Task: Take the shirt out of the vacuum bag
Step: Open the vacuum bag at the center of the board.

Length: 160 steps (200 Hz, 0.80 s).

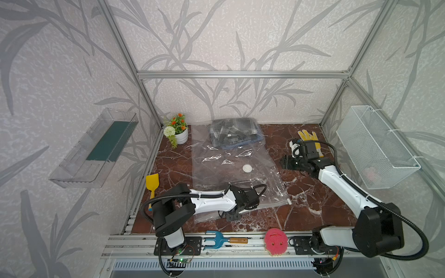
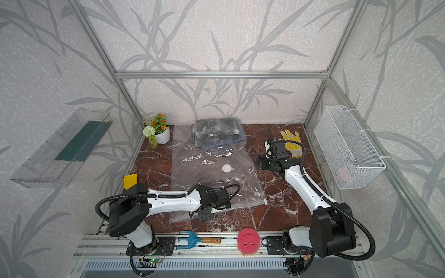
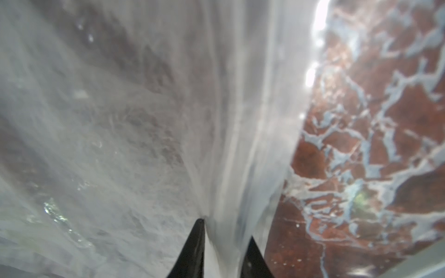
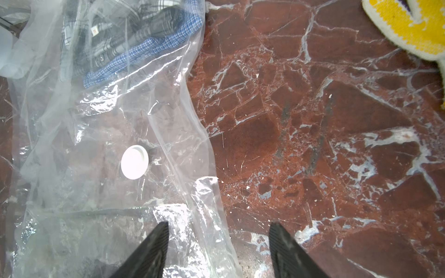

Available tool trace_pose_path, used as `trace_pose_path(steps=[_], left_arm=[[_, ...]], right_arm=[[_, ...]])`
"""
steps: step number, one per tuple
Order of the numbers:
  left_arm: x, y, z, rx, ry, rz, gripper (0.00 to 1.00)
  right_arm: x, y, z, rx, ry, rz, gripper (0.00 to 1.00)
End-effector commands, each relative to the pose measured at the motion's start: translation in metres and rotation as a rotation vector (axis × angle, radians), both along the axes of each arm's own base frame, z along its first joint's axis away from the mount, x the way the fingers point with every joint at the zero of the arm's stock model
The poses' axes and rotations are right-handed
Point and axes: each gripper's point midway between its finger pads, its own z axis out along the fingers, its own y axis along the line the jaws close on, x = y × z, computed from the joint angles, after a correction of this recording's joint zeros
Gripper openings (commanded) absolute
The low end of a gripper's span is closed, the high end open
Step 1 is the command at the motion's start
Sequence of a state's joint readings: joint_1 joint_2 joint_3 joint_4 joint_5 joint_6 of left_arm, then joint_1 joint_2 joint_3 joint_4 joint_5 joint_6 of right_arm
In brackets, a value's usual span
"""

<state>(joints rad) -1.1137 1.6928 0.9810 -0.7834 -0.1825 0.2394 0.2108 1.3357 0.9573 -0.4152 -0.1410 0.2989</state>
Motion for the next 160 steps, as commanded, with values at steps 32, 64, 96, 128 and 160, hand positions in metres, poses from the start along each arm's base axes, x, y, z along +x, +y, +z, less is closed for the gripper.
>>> trace_pose_path(steps=[32, 64, 96, 128, 160], left_arm=[[0.048, -0.037, 0.079, -0.301, -0.089, 0.125, 0.00], [0.077, -0.050, 0.129, -0.425, -0.154, 0.170, 0.00], [0.110, -0.058, 0.158, -0.468, -0.212, 0.220, 0.00], [0.143, -0.081, 0.179, -0.550, -0.186, 0.289, 0.00], [0.173, -0.096, 0.207, -0.617, -0.171, 0.344, 0.00]], right_arm=[[-0.014, -0.013, 0.026, -0.016, -0.041, -0.020, 0.65], [-0.042, -0.010, 0.055, 0.008, -0.080, 0.039, 0.63], [-0.099, 0.014, 0.098, 0.139, -0.161, 0.217, 0.62], [-0.164, 0.048, 0.140, 0.365, -0.257, 0.394, 0.61], [-0.207, 0.076, 0.102, 0.453, -0.106, 0.456, 0.58]])
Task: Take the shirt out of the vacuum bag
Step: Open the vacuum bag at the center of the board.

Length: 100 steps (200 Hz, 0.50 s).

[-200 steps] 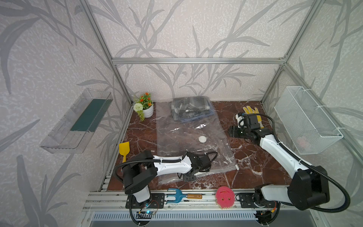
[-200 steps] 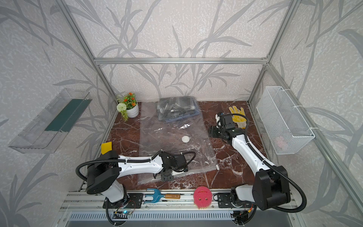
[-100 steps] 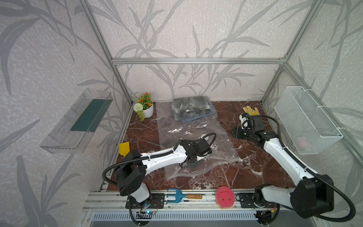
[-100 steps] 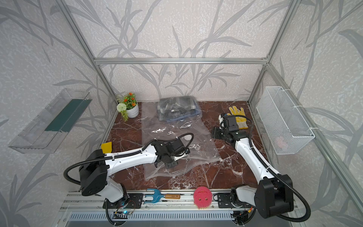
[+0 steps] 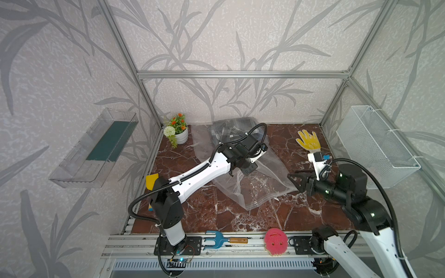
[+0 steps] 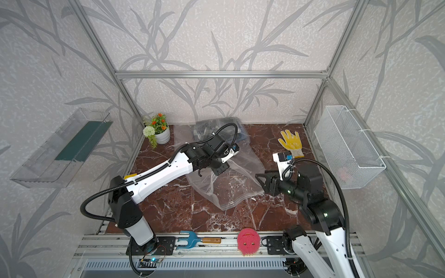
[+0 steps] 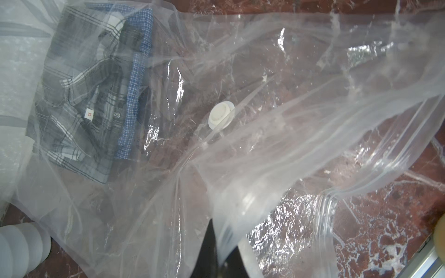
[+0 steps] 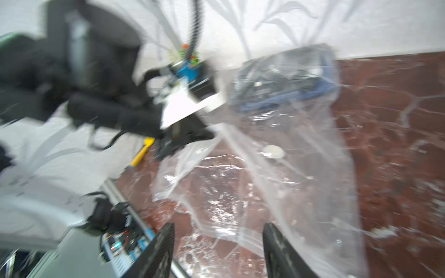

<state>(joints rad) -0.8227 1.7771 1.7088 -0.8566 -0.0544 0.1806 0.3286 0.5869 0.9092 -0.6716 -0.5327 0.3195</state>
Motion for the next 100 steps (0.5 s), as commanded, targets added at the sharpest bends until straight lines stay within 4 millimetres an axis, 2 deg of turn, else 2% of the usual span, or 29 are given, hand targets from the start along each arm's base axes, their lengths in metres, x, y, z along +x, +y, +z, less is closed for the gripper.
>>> trace_pose_path(steps=[1, 17, 34, 45, 60, 78, 100], left_arm=[[0.009, -0.007, 0.019, -0.069, 0.042, 0.023, 0.00], [0.014, -0.018, 0.038, -0.132, 0.022, 0.010, 0.00], [0.012, -0.026, 0.054, -0.166, 0.022, -0.025, 0.00], [0.008, -0.027, 0.060, -0.181, 0.030, -0.037, 0.00], [0.005, -0.024, 0.066, -0.195, 0.025, -0.036, 0.00], [0.002, -0.019, 0.072, -0.197, 0.014, -0.029, 0.00], [-0.007, -0.019, 0.075, -0.226, 0.035, -0.040, 0.00]], right_arm=[[-0.033, 0.025, -0.053, 0.031, 0.241, 0.098, 0.58], [-0.033, 0.038, -0.070, 0.029, 0.234, 0.070, 0.58], [-0.015, 0.053, -0.079, 0.048, 0.217, -0.013, 0.58], [0.004, 0.060, -0.077, 0.065, 0.200, -0.081, 0.58], [0.024, 0.073, -0.059, 0.103, 0.184, -0.119, 0.58], [0.042, 0.076, -0.066, 0.097, 0.227, -0.204, 0.57], [0.061, 0.067, -0.075, 0.144, 0.235, -0.346, 0.56]])
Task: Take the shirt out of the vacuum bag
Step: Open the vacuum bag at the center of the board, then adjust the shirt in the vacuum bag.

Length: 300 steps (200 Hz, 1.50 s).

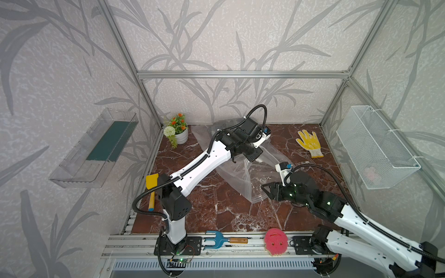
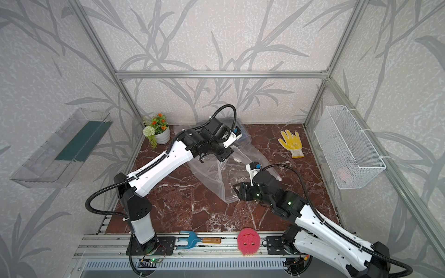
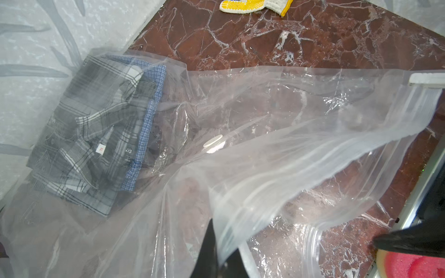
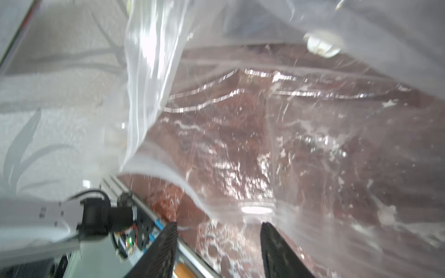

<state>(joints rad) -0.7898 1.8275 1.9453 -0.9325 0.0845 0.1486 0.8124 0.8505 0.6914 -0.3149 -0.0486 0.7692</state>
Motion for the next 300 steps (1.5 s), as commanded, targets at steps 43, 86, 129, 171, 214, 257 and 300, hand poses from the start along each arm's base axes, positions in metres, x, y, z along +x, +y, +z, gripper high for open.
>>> trace_pose_path(steps=[43, 86, 129, 171, 214, 257, 300], left_arm=[[-0.027, 0.000, 0.031, -0.137, 0.026, -0.021, 0.00], [-0.025, -0.015, 0.058, -0.250, -0.016, -0.014, 0.00], [-0.032, -0.018, 0.079, -0.316, -0.056, -0.034, 0.00], [-0.028, -0.025, 0.107, -0.397, -0.112, -0.045, 0.00], [-0.027, -0.039, 0.108, -0.429, -0.087, -0.075, 0.00], [-0.037, -0.059, 0.101, -0.422, -0.044, -0.119, 0.00], [-0.050, -0.070, 0.093, -0.413, -0.011, -0.131, 0.00]], right_arm=[[0.061, 0.004, 0.027, 0.178, -0.086, -0.312, 0.56], [0.090, 0.022, -0.004, 0.138, -0.043, -0.380, 0.56], [0.121, -0.009, -0.046, 0.031, -0.021, -0.525, 0.56], [0.101, -0.092, -0.084, -0.122, 0.060, -0.647, 0.56], [0.053, -0.142, -0.051, -0.237, 0.076, -0.669, 0.56], [0.057, -0.085, -0.029, 0.002, 0.062, -0.529, 0.59], [0.094, -0.038, -0.002, 0.125, -0.011, -0.501, 0.60]])
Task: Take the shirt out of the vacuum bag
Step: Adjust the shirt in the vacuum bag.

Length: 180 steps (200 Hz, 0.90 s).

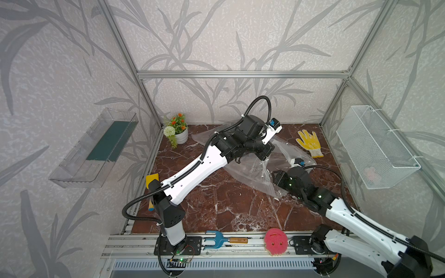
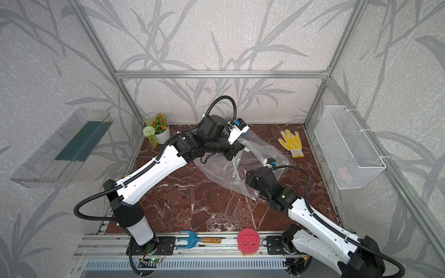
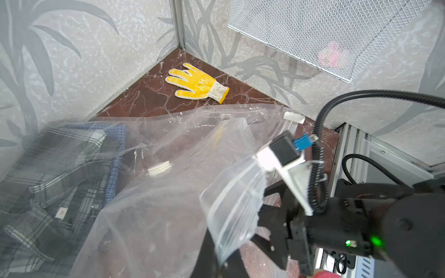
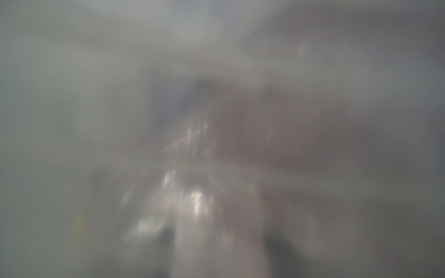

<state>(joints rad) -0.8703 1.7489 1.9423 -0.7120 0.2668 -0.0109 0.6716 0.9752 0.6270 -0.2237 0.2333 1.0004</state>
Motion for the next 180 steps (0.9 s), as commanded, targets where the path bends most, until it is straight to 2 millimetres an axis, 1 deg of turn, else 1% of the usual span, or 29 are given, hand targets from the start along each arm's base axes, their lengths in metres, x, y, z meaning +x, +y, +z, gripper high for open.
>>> trace_pose_path(steps=[1, 8, 37, 62, 81, 97, 108, 118, 136, 151, 165, 180], left_arm=[[-0.009, -0.009, 0.015, -0.046, -0.003, -0.024, 0.00], [-0.011, -0.011, 0.013, -0.042, 0.005, -0.028, 0.00], [-0.016, -0.016, 0.014, -0.049, 0.008, -0.037, 0.00], [-0.017, -0.018, 0.010, -0.039, 0.020, -0.041, 0.00], [-0.016, -0.020, 0.009, -0.043, 0.024, -0.042, 0.00], [-0.017, -0.020, 0.009, -0.044, 0.026, -0.044, 0.00], [-0.016, -0.020, 0.010, -0.046, 0.025, -0.044, 0.00], [-0.015, -0.020, 0.012, -0.051, 0.021, -0.039, 0.00], [-0.009, -0.016, 0.019, -0.059, 0.003, -0.008, 0.00], [0.003, -0.010, 0.022, -0.056, -0.014, 0.047, 0.00], [0.015, -0.002, 0.025, -0.061, -0.025, 0.086, 0.00], [0.029, 0.005, 0.027, -0.078, -0.017, 0.115, 0.00]], right_arm=[[0.028, 0.027, 0.044, 0.131, -0.126, -0.002, 0.60], [0.034, 0.032, 0.049, 0.139, -0.143, 0.000, 0.60], [0.053, 0.044, 0.050, 0.190, -0.164, -0.030, 0.60], [0.064, 0.060, 0.058, 0.224, -0.183, -0.008, 0.59], [0.071, 0.064, 0.059, 0.264, -0.190, -0.031, 0.59], [0.075, 0.066, 0.061, 0.264, -0.203, -0.036, 0.60], [0.078, 0.063, 0.056, 0.233, -0.205, -0.049, 0.60], [0.080, 0.059, 0.046, 0.206, -0.194, -0.070, 0.60], [0.079, 0.055, 0.026, 0.158, -0.177, -0.063, 0.60], [0.071, 0.053, 0.016, 0.114, -0.161, -0.031, 0.60], [0.060, 0.052, 0.014, 0.077, -0.168, 0.038, 0.60], [0.043, 0.049, 0.013, 0.034, -0.157, 0.108, 0.60]])
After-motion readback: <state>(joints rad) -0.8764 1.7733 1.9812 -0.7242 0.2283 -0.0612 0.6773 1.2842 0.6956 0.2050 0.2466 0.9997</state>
